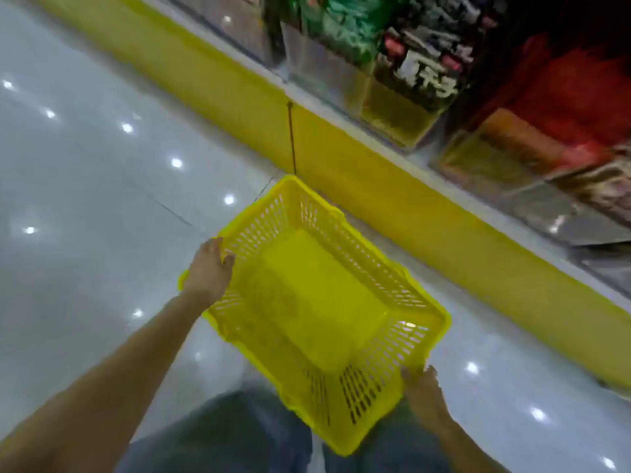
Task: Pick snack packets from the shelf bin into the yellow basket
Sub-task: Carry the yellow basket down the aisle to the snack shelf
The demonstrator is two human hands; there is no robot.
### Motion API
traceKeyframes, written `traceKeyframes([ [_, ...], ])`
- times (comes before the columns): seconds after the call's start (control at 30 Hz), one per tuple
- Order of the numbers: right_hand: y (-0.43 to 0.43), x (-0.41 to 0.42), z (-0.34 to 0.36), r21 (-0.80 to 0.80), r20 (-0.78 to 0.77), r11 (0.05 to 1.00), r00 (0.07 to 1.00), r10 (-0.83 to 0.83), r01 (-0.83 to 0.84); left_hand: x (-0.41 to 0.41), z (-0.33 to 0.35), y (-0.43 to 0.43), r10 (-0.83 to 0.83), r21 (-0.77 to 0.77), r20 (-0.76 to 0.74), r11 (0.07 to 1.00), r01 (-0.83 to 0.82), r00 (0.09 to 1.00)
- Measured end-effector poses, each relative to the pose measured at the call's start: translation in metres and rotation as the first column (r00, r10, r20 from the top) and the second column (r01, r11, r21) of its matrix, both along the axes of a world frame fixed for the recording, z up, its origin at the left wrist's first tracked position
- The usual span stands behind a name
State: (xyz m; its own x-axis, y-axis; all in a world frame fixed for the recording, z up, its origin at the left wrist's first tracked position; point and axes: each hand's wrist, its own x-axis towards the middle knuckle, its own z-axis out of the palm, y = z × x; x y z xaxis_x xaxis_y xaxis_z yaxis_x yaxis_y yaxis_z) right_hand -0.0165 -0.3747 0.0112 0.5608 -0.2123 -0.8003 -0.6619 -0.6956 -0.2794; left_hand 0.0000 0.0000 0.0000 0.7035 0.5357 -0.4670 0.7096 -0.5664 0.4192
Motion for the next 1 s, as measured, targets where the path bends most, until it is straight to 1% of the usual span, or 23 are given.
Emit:
traceKeyframes([
  [0.03,0.004,-0.003,-0.016,0.007,0.021,0.995,0.995,-0.097,0.096,0.0,-0.014,0.004,-0.01,0.026,-0.005,1.0,0.01,1.0],
  [0.07,0.006,-0.005,-0.027,0.0,0.01,0.978,0.978,-0.209,0.209,0.0,-0.022,0.008,-0.007,0.053,-0.012,0.999,0.008,1.0],
  [0.1,0.008,-0.006,-0.039,-0.035,0.012,0.95,0.95,-0.311,0.311,0.0,-0.032,0.013,0.015,0.075,-0.025,0.997,-0.014,1.0],
  [0.13,0.011,-0.004,-0.045,-0.076,0.003,0.924,0.927,-0.375,0.374,0.001,-0.034,0.015,0.039,0.077,-0.042,0.996,-0.036,0.998],
  [0.2,0.009,-0.006,-0.052,-0.112,0.006,0.918,0.924,-0.382,0.38,0.003,-0.039,0.02,0.076,0.079,-0.078,0.994,-0.07,0.994],
  [0.3,0.002,-0.005,-0.038,-0.074,0.02,0.952,0.955,-0.295,0.296,0.0,-0.019,0.027,0.152,-0.002,-0.161,0.988,-0.154,0.975],
  [0.37,0.002,-0.001,-0.013,-0.054,0.051,0.963,0.963,-0.263,0.266,-0.014,0.006,0.031,0.213,-0.026,-0.174,0.975,-0.221,0.961],
  [0.43,0.012,0.002,0.023,-0.033,0.109,0.972,0.968,-0.226,0.231,-0.036,0.04,0.04,0.247,-0.028,-0.201,0.966,-0.258,0.948],
  [0.5,0.027,0.007,0.065,-0.052,0.146,0.987,0.979,-0.144,0.153,-0.06,0.079,0.055,0.287,-0.034,-0.235,0.952,-0.303,0.929],
  [0.57,0.049,0.011,0.111,-0.079,0.178,0.995,0.983,-0.048,0.063,-0.085,0.123,0.074,0.365,-0.027,-0.242,0.924,-0.382,0.899],
  [0.63,0.079,0.015,0.158,-0.077,0.241,0.997,0.97,0.038,-0.02,-0.11,0.168,0.097,0.451,-0.015,-0.228,0.885,-0.466,0.863],
  [0.73,0.137,0.025,0.227,-0.067,0.34,0.988,0.928,0.152,-0.137,-0.148,0.232,0.132,0.575,-0.019,-0.203,0.807,-0.591,0.792],
  [0.8,0.179,0.036,0.268,-0.046,0.436,0.978,0.877,0.201,-0.202,-0.173,0.271,0.156,0.641,-0.036,-0.17,0.755,-0.655,0.749],
  [0.9,0.242,0.061,0.319,-0.039,0.534,0.948,0.795,0.288,-0.317,-0.202,0.319,0.194,0.671,-0.03,-0.08,0.737,-0.675,0.737],
  [1.0,0.309,0.093,0.362,-0.005,0.662,0.911,0.681,0.311,-0.412,-0.22,0.361,0.23,0.696,-0.038,-0.011,0.717,-0.696,0.718],
])
